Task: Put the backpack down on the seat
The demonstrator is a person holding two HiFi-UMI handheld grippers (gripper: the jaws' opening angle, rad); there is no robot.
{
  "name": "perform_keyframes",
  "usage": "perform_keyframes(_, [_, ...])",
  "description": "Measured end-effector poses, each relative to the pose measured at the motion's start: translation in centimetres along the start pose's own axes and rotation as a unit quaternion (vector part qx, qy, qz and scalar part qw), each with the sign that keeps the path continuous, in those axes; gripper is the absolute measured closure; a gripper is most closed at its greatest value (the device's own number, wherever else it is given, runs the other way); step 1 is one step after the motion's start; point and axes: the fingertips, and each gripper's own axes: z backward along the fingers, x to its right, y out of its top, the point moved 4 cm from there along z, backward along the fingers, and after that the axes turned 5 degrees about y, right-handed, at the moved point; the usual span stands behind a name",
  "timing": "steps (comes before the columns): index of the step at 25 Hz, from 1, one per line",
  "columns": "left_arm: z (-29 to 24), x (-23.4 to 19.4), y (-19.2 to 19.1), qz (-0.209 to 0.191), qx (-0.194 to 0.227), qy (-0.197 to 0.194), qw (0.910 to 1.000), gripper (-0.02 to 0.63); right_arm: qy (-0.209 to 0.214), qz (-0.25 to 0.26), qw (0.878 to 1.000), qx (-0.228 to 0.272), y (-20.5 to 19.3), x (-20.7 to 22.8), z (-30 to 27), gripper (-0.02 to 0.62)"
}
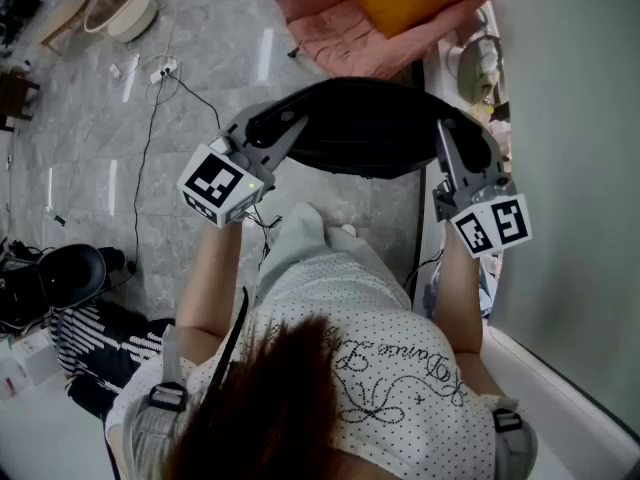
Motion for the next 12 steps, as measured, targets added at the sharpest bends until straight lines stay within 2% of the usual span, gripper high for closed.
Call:
perform_keyframes(6, [0.1,2.7,0.4,0.006,-0.001,0.007,1.0000,0.595,0.000,0.000,1.000,-0.001,0.4,0.1,2.6,0.500])
perform_keyframes(12, [0.0,3.7,0.5,0.006,0.003,0.019,0.9998,0.595,0.013,-0.008,1.000,0.001,0.6,0.6,3.1,0.497])
